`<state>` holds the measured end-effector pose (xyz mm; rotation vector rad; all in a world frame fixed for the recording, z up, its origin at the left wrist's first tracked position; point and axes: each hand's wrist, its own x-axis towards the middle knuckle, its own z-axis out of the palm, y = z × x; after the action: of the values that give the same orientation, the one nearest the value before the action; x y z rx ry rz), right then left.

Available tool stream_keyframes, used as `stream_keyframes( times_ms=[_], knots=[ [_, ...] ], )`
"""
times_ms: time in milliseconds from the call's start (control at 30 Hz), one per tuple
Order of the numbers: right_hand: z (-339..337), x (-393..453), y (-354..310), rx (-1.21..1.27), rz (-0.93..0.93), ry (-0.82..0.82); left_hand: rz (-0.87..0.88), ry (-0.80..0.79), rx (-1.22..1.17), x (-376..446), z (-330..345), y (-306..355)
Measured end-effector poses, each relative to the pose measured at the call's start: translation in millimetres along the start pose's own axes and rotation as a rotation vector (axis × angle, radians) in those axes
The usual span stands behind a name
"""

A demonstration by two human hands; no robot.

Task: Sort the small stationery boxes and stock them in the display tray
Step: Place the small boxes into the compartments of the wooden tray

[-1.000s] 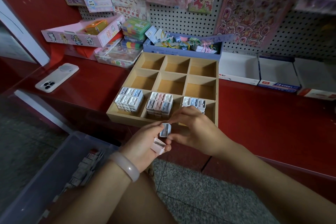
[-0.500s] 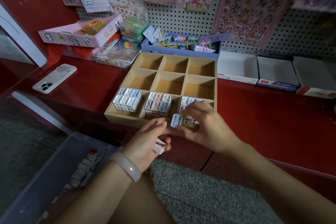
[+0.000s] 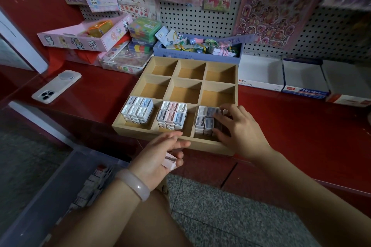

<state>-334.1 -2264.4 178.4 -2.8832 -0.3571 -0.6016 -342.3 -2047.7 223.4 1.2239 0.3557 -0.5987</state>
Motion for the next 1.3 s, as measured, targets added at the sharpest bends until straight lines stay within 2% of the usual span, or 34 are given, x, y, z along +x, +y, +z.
stream_keyframes(
  times_ms=[200,433,533,633,733,833,1033,1200,1300],
  knots=[
    [0,4,-2,0.014,0.006,-0.009,-0.034,0.014,-0.04,0,2,1],
    [-2,3,-5,0.038,0.014,-0.018,-0.174,-0.061,-0.289,-5,6,7],
    [-6,2,-14,0.127,0.004,0.023,-0.183,-0.063,-0.347,-6,8,9],
    [-15,0,-29,0.32,-0.035,0.031,-0.201,-0.059,-0.392,-4,8,9],
    [-22,-1,-44,0.508,-0.147,-0.057,-0.191,-0.101,-0.351,-1,5,6],
    [-23,-1,-52,0.573,-0.202,-0.115,-0.169,-0.146,-0.34,-3,5,4],
    [-21,0,-51,0.556,-0.19,-0.122,-0.166,-0.174,-0.345,-7,6,5],
    [-27,1,-49,0.588,-0.298,-0.274,-0.153,-0.215,-0.096,-13,11,8],
    [-29,1,-47,0.549,-0.36,-0.333,-0.172,-0.241,-0.032,-14,13,10]
  ],
)
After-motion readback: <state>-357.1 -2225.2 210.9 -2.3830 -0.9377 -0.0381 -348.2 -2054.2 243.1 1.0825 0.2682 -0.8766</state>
